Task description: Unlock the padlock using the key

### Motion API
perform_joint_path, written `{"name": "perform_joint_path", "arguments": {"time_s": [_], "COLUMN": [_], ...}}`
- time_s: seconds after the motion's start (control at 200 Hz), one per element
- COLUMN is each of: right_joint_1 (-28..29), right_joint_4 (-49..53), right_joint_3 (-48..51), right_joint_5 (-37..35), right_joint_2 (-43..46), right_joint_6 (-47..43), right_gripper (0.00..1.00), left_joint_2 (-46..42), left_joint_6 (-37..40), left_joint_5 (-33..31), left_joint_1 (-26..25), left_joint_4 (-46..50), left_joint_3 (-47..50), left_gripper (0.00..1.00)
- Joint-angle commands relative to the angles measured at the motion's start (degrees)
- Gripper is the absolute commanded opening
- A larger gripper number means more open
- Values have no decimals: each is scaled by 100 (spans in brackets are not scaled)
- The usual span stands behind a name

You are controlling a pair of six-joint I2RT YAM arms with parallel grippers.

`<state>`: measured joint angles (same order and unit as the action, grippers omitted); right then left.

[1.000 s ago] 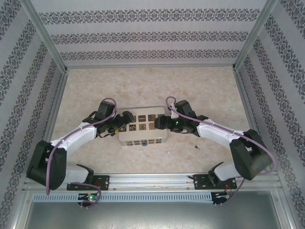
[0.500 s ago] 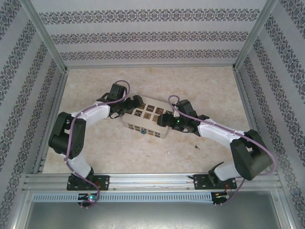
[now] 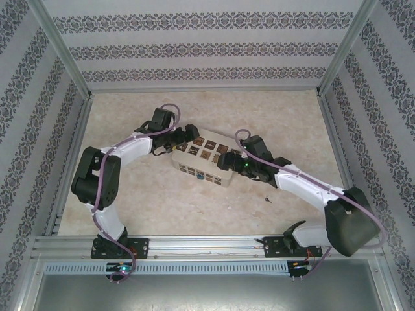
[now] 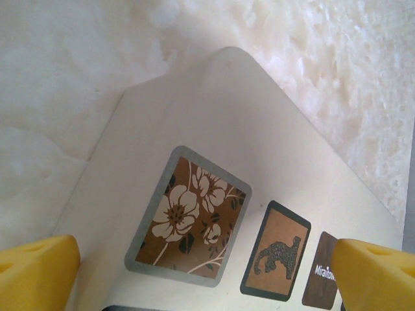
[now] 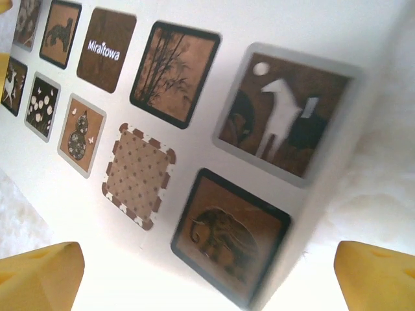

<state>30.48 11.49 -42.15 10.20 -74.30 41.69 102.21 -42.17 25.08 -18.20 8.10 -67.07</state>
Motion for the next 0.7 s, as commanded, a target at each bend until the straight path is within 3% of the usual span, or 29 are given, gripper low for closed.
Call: {"name": "perform_joint_path", "arguments": {"time_s": [0.0, 0.175, 0.34, 0.535, 0.695], "right_joint_1": [-58, -215, -288, -323, -358], "right_joint_4": [1017, 2886, 4017, 4199, 4035], "right_joint_3": [-85, -320, -387, -190, -162], "right_joint_5": [-911, -1708, -1819, -1706, -1601], "right_joint_2": [521, 917, 762, 514, 89], "right_joint_6": [96, 436, 462, 493, 494], "right_gripper": [98, 98, 95, 78, 54], "left_joint_2": [-561, -1398, -2103, -2761, -3188], "left_joint_6": [290, 599, 1005, 1407, 1389], "left_joint_5": [-19, -423, -909, -1425, -1686], "left_joint_1": [204, 426, 519, 569, 599], "left_joint_4": [-79, -110, -67, 109, -94], "left_joint_3": [-3, 503, 1038, 1516, 1901], "left_gripper": [99, 99, 99, 99, 99]}}
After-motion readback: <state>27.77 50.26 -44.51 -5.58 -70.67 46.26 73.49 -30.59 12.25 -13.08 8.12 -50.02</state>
